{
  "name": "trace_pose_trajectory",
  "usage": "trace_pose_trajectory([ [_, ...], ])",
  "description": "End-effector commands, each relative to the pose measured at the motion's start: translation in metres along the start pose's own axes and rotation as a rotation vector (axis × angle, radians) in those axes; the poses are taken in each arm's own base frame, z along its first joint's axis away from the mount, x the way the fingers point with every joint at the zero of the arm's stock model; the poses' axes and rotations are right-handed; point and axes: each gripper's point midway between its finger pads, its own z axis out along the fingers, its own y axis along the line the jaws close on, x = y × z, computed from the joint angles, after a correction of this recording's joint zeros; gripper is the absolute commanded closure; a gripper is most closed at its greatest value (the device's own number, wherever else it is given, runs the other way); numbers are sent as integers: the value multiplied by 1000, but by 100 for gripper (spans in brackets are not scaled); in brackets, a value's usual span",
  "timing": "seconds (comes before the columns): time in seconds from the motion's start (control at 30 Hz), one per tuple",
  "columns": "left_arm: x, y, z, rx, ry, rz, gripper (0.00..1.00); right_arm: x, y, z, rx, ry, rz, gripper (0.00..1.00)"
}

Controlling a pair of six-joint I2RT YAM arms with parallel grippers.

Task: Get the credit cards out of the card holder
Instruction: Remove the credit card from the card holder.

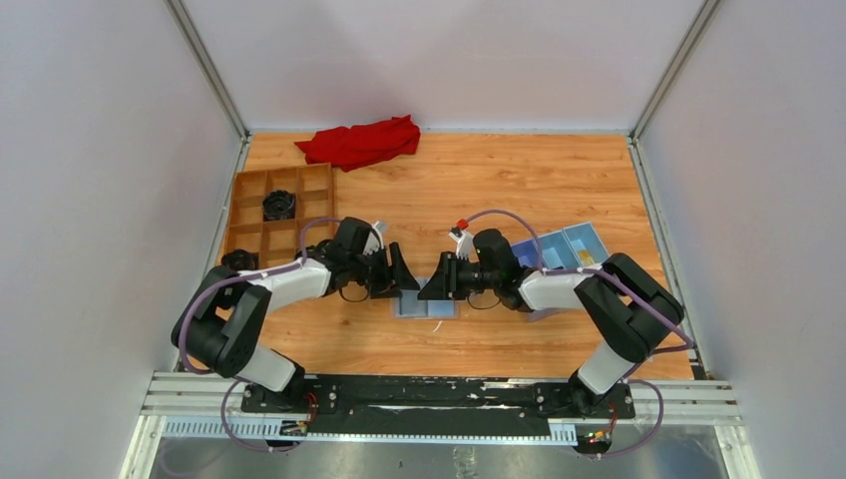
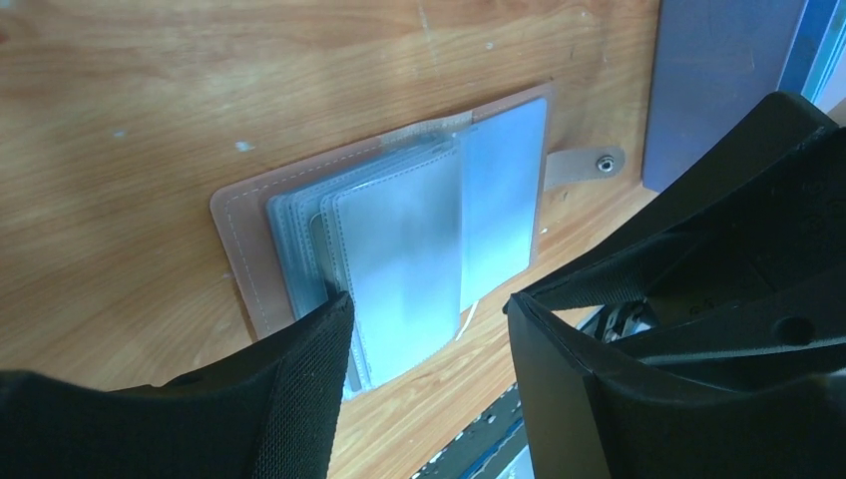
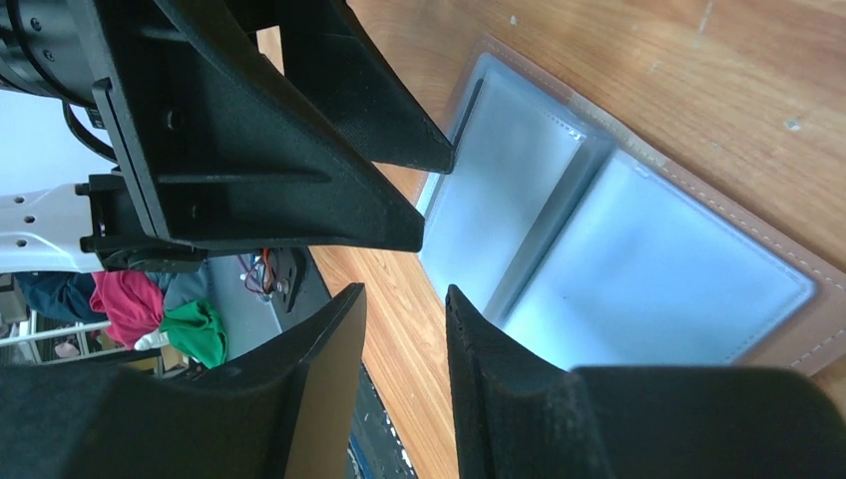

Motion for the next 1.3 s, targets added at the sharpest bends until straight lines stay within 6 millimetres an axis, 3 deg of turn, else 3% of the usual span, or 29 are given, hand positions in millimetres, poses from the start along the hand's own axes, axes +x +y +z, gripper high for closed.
trace_pose_trajectory([
  [0.0,2,-11,8,1,28,17,36,-9,-7,-15,43,-52,-13,61],
  [0.4,-2,-54,20,73,58,72,36,-24,-23,-88,341,-223,-147,59],
  [0.57,-2,-73,24,109,78,103,37,-19,-34,-102,370,-266,-120,58],
  [0.7,-9,-81,15,120,32,124,37,-15,-35,-101,374,-230,-126,58],
  [0.9,-2,-63,4,39,25,128,35,-10,-36,-89,342,-190,-108,59],
  [1.07,3,-26,-4,-132,12,147,22,-9,-38,-83,336,-176,-102,59],
  [1.27,8,-15,0,-144,24,142,23,-5,-48,-75,356,-138,-104,58],
])
